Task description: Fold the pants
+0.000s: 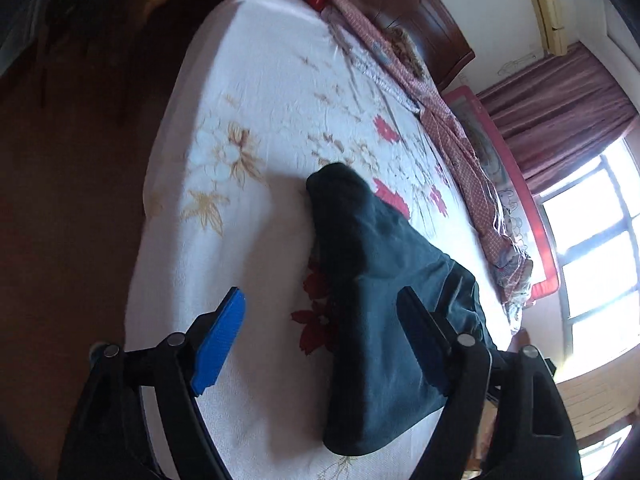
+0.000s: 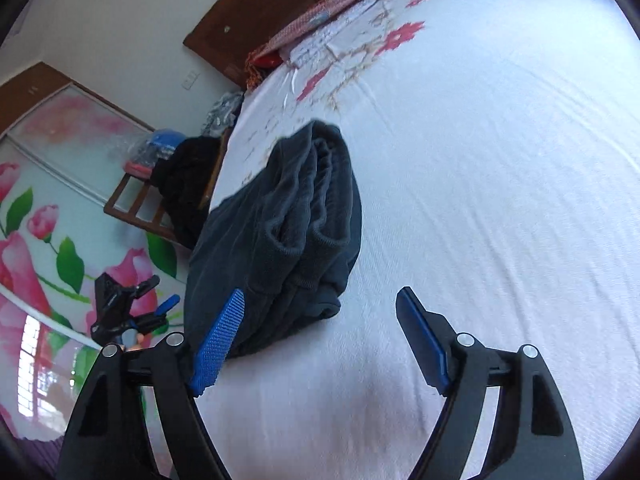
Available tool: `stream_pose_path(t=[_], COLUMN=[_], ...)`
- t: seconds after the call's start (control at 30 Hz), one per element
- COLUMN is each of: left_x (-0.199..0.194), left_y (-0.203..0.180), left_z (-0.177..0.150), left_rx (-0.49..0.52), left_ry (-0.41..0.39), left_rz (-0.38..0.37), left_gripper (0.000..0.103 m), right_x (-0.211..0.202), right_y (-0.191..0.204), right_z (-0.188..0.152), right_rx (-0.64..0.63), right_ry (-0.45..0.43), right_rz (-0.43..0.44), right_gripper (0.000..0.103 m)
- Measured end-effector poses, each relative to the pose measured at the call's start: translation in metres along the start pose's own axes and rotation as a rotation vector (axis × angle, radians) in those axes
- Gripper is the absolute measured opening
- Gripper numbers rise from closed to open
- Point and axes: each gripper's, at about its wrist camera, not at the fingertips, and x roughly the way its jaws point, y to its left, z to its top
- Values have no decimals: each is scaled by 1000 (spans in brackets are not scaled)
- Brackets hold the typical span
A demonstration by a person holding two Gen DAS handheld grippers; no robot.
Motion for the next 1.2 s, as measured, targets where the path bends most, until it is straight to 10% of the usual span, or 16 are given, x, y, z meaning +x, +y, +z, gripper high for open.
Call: stream_pose_path(t=[0.33,0.4,0.47,0.53,0.63,0.77,0.9,0.97,1.2], left_x=[62,71,74,72,64,50,32,24,52], left_y=[-111,-111,-102,-99,-93,-82,-67,-69,-124], left_z=[-20,-26,-31,-32,-34,-29,-20,-16,-7], left_rx=[456,472,471,480,466,413,328,325,464], left_ry=[93,121,133,128,121,71,6,-26,-60], left_rz=[62,99,108,106,112,161,201,201,142], left_gripper=[90,90,90,90,89,90,90,90,91], right_x=[90,102,111,111,103,90,129,127,129], right_y=[-18,-2,20,40,81,96,9,-13,-3], right_z=[64,68,68,71,76,86,89,81,81], right_rx=[166,94,-37,-107,-250,-248,-5,65,33], right_ry=[192,210,243,252,218,161,241,224,245], right_rz=[6,63,-32,-63,-64,139,-35,22,-23], right_gripper=[78,72,35,21,20,19,20,23,25])
